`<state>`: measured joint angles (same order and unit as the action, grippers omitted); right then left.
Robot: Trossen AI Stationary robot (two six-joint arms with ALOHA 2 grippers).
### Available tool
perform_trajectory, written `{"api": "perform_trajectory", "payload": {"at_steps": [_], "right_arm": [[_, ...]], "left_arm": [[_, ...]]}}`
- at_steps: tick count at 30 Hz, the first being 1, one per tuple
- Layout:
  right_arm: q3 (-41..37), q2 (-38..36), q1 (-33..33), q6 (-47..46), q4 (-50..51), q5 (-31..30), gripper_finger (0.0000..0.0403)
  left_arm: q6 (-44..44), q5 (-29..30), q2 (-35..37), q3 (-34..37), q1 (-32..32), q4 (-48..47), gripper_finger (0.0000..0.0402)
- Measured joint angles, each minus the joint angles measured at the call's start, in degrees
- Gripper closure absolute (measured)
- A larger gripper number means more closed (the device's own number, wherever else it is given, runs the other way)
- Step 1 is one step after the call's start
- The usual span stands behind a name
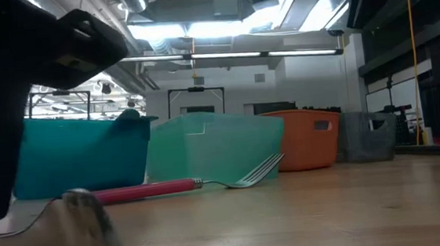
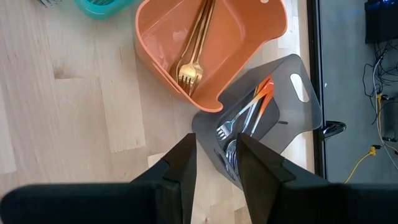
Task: Sort silverware by color (type)
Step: Put the pink fork into the green bin
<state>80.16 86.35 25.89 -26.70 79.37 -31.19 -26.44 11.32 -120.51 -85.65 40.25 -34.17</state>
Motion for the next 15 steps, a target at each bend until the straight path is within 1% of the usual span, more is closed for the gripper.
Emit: {"api": "perform_trajectory", "payload": {"at_steps": [5, 10, 15], "right_arm": [[0.0, 0.0, 0.02, 0.0, -0.01, 0.01, 0.0297], [0.0, 0.0, 0.02, -0.02, 0.01, -0.01, 0.0297], [0.0, 0.0, 0.02, -0.01, -0.01, 0.01, 0.0297]], "left_arm": [[0.02, 0.19, -0.06, 0.0, -0.11, 0.35, 0.0325], [0.04, -0.42, -1.89, 0.0, -0.09, 0.9, 0.0325], [0.09, 0.28, -2.55, -0.07, -0.04, 1.4, 0.0325]]}}
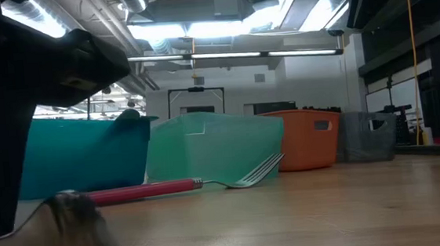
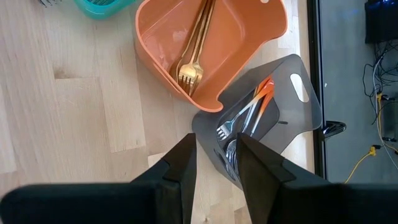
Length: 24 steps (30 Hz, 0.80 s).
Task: Sort silverware by color (type)
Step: Put the pink fork into the green bin
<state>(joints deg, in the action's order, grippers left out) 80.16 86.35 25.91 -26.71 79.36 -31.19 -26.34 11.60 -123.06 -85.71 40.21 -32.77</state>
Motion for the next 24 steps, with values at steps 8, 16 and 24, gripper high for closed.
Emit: {"api": "perform_trajectory", "payload": {"at_steps": [8, 16, 24], "right_arm": [[0.0, 0.0, -0.01, 0.0, 0.01, 0.4, 0.0297], [0.0, 0.0, 0.0, 2.87, 0.25, 1.32, 0.0297], [0.0, -0.24, 0.39, 3.05, 5.84, 1.89, 0.0297]], "left_arm": [[-0.01, 0.5, -0.07, 0.0, 0.0, -0.05, 0.0348], [-0.01, 0.8, -0.45, -2.22, -0.03, -1.81, 0.0369], [-0.03, -0.7, 0.5, -5.5, -0.68, -6.39, 0.0369]]}}
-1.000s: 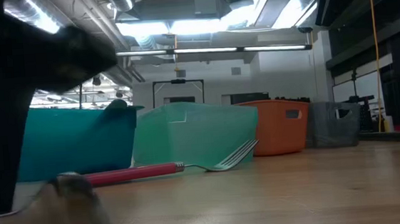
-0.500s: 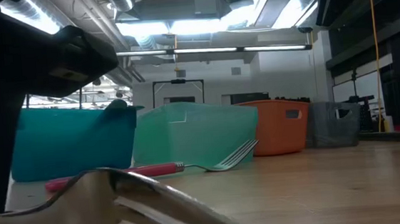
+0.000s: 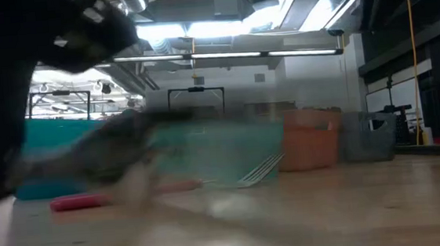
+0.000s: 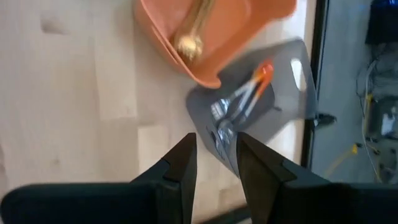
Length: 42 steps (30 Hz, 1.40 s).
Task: Sort silverware by color (type)
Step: Put the pink fork into the green bin
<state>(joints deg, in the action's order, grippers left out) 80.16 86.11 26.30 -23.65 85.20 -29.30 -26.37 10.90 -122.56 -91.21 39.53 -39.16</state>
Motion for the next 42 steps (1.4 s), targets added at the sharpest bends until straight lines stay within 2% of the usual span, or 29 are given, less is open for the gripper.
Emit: {"api": "perform_trajectory", "payload": {"at_steps": [4, 10, 15, 21, 25, 30, 36, 42], "right_arm": [[-2.07, -4.3, 3.51, -1.89, 1.75, -3.5, 0.0297], [-11.98, -16.94, 8.93, -8.33, -4.88, -4.62, 0.0297], [-24.75, -29.16, 10.54, -11.66, -18.16, -4.43, 0.0297], [-40.0, -39.52, 10.43, -11.71, -40.47, -1.1, 0.0297], [-47.48, -41.14, 10.43, -10.48, -52.47, 1.28, 0.0297], [-53.62, -40.16, 10.43, -10.56, -61.16, 4.03, 0.0297], [-56.85, -39.06, 10.43, -10.56, -65.55, 4.5, 0.0297], [-57.11, -38.99, 10.43, -10.57, -65.86, 3.8, 0.0297]], "left_arm": [[0.99, 0.53, 0.61, -3.57, -1.4, -3.81, 0.0368], [11.51, 0.56, 0.6, -10.31, -4.83, -10.99, 0.0368], [23.17, 4.09, 0.61, -14.79, -10.04, -16.62, 0.0368], [33.46, 5.26, 0.61, -18.62, -17.46, -19.53, 0.0368], [40.14, 5.24, 0.61, -20.08, -21.95, -19.64, 0.0368], [46.71, 4.98, 0.61, -21.16, -26.6, -24.55, 0.0368], [49.24, 4.97, 0.62, -24.48, -30.75, -35.34, 0.0368], [47.01, 4.02, 0.69, -25.33, -33.48, -42.13, 0.0368]]}}
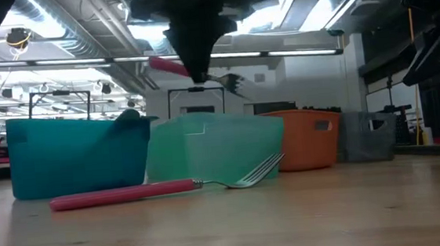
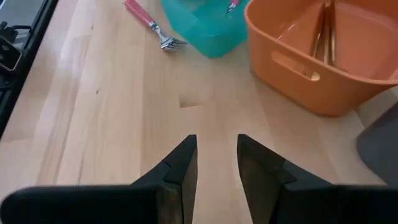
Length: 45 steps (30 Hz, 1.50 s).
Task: Sort silverware by color (type)
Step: Put the pink fork into the green bin
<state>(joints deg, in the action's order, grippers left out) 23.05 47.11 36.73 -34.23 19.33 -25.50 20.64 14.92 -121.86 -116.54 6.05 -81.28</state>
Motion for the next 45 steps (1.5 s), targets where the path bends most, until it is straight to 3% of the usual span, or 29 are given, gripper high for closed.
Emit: {"api": "perform_trajectory", "payload": {"at_steps": [6, 24, 45], "right_arm": [[0.0, 0.0, 0.0, 0.01, -0.02, -0.98, 0.0297], [0.0, 0.0, 0.0, 0.01, 0.03, -1.0, 0.0297], [0.0, 0.0, 0.0, 0.01, 0.09, -1.02, 0.0297]], "left_arm": [[-0.98, -5.55, 0.02, 4.2, -0.81, 1.86, 0.0368], [-0.8, -5.42, -0.02, 16.6, -0.91, 16.27, 0.0365], [-1.03, -5.45, -0.02, 18.76, -0.9, 19.32, 0.0361]]}}
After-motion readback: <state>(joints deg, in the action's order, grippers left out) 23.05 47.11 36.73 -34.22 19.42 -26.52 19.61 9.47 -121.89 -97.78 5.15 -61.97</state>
